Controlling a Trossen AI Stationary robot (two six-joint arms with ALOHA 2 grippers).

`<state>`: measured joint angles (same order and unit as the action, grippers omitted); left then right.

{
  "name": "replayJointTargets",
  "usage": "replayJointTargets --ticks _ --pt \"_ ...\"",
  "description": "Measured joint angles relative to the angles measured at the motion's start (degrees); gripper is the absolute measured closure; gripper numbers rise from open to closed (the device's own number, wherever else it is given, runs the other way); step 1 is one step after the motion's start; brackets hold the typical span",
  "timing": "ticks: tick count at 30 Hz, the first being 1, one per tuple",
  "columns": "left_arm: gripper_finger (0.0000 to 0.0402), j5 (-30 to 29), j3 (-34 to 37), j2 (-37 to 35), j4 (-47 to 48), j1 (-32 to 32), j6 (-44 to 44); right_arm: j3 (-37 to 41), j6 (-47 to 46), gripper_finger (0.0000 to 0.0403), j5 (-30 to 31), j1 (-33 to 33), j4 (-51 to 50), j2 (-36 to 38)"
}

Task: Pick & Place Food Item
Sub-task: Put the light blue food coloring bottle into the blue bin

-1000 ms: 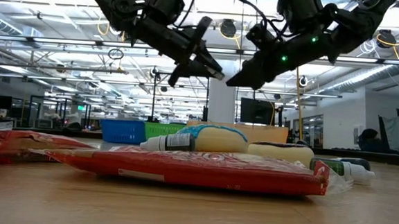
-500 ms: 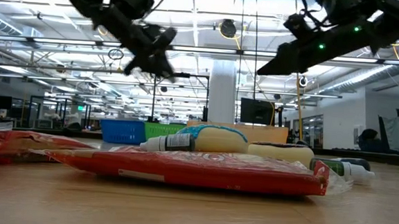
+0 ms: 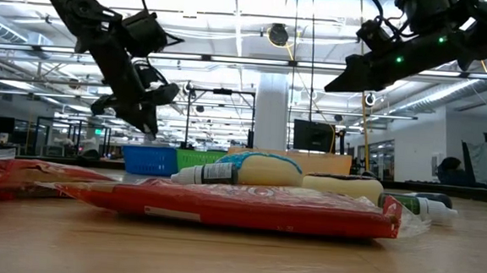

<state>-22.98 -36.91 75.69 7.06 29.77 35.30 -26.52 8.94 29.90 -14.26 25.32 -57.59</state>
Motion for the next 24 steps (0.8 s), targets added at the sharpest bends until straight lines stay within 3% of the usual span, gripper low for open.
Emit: replayJointTargets --ticks 10,19,24 --pt "0.0323 -0.87 -0.02 0.30 -0.76 2.46 -0.72 0.00 -1.00 0.0203 -0.12 -0.03 -0.39 -0.01" --pt "0.0332 -1.01 -0.04 7.88 -4.64 2.34 -0.19 0.00 -0.91 0.0203 -0.12 -0.03 -0.39 -0.01" --pt "0.0311 -0.98 -0.07 9.32 -7.37 2.36 0.42 0.00 -0.82 0.0202 -0.12 -0.03 -0.39 -0.01"
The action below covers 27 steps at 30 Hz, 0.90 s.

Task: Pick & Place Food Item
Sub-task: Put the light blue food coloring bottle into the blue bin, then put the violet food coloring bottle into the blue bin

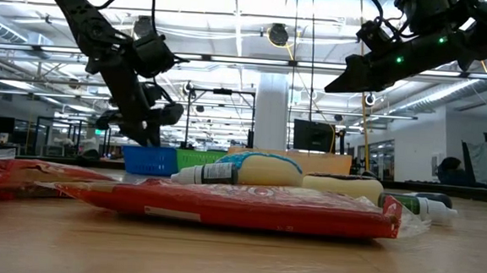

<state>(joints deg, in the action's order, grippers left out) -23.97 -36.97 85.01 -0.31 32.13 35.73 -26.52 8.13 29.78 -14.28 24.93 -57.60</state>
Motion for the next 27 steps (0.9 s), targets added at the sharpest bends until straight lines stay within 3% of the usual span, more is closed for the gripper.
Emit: replayJointTargets --ticks 14,21,25,27 --pt "0.0293 -0.09 0.00 0.00 -1.31 0.11 -1.54 0.00 0.04 0.0206 0.00 0.00 -1.01 0.00" --pt "0.0218 0.01 -0.04 -0.05 -1.52 1.71 -2.58 0.00 0.02 0.0206 -0.02 0.01 -1.05 0.00" --pt "0.0170 4.04 -0.06 -2.28 -3.49 2.72 -4.69 0.00 -1.33 0.0206 -0.36 0.45 -0.90 0.00" --pt "0.0155 6.68 -0.11 -4.28 -4.36 2.74 -6.79 0.00 -1.69 0.0206 -3.60 0.88 -0.17 0.00"
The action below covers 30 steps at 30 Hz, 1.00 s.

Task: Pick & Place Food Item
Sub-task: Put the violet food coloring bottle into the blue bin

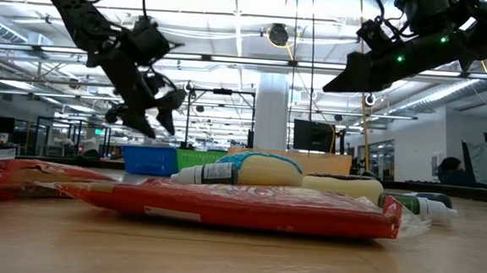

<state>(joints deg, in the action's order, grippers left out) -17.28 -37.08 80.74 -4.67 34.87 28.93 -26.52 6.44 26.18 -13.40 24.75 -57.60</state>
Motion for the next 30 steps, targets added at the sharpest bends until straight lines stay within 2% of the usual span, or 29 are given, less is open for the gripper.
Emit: replayJointTargets --ticks 5,9,14,16,18,21,25,27,30 --pt "0.0132 3.39 0.00 -7.15 -2.02 -0.67 -4.79 -0.09 -0.23 0.0206 -13.29 1.90 2.01 0.00" --pt "0.0131 5.23 0.00 -12.30 -4.49 -2.15 -9.37 -0.09 -2.32 0.0206 -17.99 4.68 0.41 0.00" --pt "0.0130 5.45 0.00 -15.03 -6.36 -4.04 -11.24 -0.09 -10.63 0.0206 -31.54 9.75 -2.20 0.01" --pt "0.0130 5.43 0.00 -15.13 -6.75 -4.41 -11.24 -0.11 -14.08 0.0206 -33.77 12.84 -3.37 0.02" --pt "0.0130 5.43 0.00 -15.07 -6.69 -4.87 -11.13 -0.09 -15.30 0.0206 -31.25 16.70 -6.64 -0.01" --pt "0.0130 5.38 0.00 -14.50 -7.05 -5.65 -10.82 -0.09 -17.84 0.0206 -22.72 24.01 -12.04 -0.76" --pt "0.0130 5.35 0.02 -14.33 -7.29 -6.50 -10.75 -0.11 -30.26 0.0206 -12.31 32.79 -15.45 -4.54" --pt "0.0130 5.31 0.02 -14.36 -7.81 -6.97 -10.52 -0.11 -36.27 0.0206 -9.99 36.62 -16.93 -7.45" --pt "0.0130 5.31 0.02 -14.30 -8.72 -7.60 -10.38 -0.11 -43.12 0.0206 -9.67 40.70 -16.92 -13.15"
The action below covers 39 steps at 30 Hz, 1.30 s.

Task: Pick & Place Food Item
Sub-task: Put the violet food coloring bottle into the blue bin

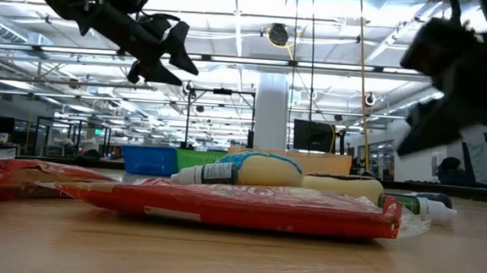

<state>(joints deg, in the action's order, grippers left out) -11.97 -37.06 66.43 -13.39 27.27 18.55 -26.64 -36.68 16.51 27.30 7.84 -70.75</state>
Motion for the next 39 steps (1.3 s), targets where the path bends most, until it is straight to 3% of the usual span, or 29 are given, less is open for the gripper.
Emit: replayJointTargets --ticks 4,11,23,39 --pt "0.0130 0.01 0.00 -0.02 -0.53 -0.72 1.53 -1.67 -5.94 0.0206 0.11 2.80 0.03 -7.81" --pt "0.0130 -0.01 0.00 -0.02 -0.20 -2.56 2.97 -5.37 -6.65 0.0206 0.26 2.54 0.58 -16.97" --pt "0.0130 -0.06 0.00 -0.02 -0.15 -3.57 2.51 -5.44 1.82 0.0210 -1.34 2.29 -2.55 -16.51" --pt "0.0130 -0.04 0.00 -0.02 -0.15 -3.63 2.11 -5.26 4.60 0.0340 -1.56 1.89 -3.81 -15.73"
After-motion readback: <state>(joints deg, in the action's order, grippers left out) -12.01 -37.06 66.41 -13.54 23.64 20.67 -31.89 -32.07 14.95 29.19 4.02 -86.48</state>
